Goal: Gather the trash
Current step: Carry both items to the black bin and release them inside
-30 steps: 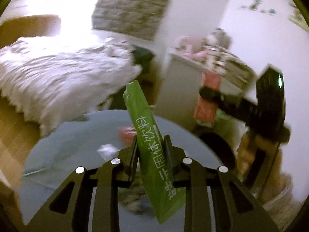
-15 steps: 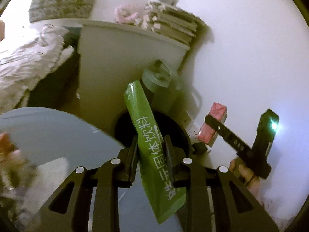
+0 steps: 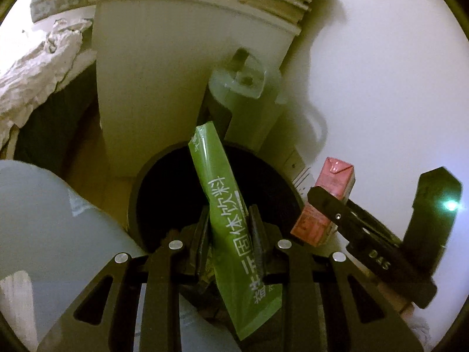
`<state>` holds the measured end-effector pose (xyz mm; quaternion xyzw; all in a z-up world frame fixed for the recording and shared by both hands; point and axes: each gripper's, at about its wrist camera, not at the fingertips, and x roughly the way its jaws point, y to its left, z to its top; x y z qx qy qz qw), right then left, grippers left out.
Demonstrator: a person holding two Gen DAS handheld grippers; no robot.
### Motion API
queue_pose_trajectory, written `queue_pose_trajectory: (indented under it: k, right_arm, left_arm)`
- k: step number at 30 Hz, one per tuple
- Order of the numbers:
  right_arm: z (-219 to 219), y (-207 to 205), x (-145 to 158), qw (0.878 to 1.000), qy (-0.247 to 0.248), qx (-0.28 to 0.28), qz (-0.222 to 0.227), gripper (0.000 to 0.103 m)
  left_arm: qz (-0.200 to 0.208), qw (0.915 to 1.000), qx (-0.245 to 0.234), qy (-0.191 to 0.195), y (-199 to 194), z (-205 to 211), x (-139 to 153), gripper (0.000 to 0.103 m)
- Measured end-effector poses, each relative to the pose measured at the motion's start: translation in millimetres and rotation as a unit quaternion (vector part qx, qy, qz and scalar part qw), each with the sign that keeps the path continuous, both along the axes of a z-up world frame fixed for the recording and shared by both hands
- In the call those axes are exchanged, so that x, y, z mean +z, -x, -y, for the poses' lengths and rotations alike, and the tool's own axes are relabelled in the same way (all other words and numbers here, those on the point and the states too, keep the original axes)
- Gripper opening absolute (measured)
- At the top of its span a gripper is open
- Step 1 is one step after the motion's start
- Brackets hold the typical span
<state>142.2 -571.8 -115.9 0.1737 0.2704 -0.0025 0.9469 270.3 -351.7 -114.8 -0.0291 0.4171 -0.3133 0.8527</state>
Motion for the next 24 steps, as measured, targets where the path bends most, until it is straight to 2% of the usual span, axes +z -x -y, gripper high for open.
queue_pose_trajectory:
  k: [9,14,22,23,24]
  right_arm:
    - [-9,-10,-7,1.0,0.0,0.009,-0.017,0.057]
    - [-11,-12,-9,1.0,0.0,0.009,-0.022,0.058]
    - [-12,-17,-12,1.0,-0.002,0.011,-0.027,0.058]
    - [-12,-18,-13,1.0,-0.002,0.01,-0.028,0.058]
    - [-11,-18,-14,1.0,-0.001,0.008,-0.029,0.058]
  left_arm:
    - [-0.023,0.9997,0.007,-0.004,-9,3,-19,0.027]
    - [-0.027,0.9995,0.019,0.001,-15,2,-20,0.032]
    - [-0.03,0.9994,0.018,0.005,-17,2,-22,0.032]
    - [-0.03,0.9993,0.019,0.004,-18,2,-22,0.033]
    - [-0.032,0.9992,0.023,0.001,-19,1,-22,0.038]
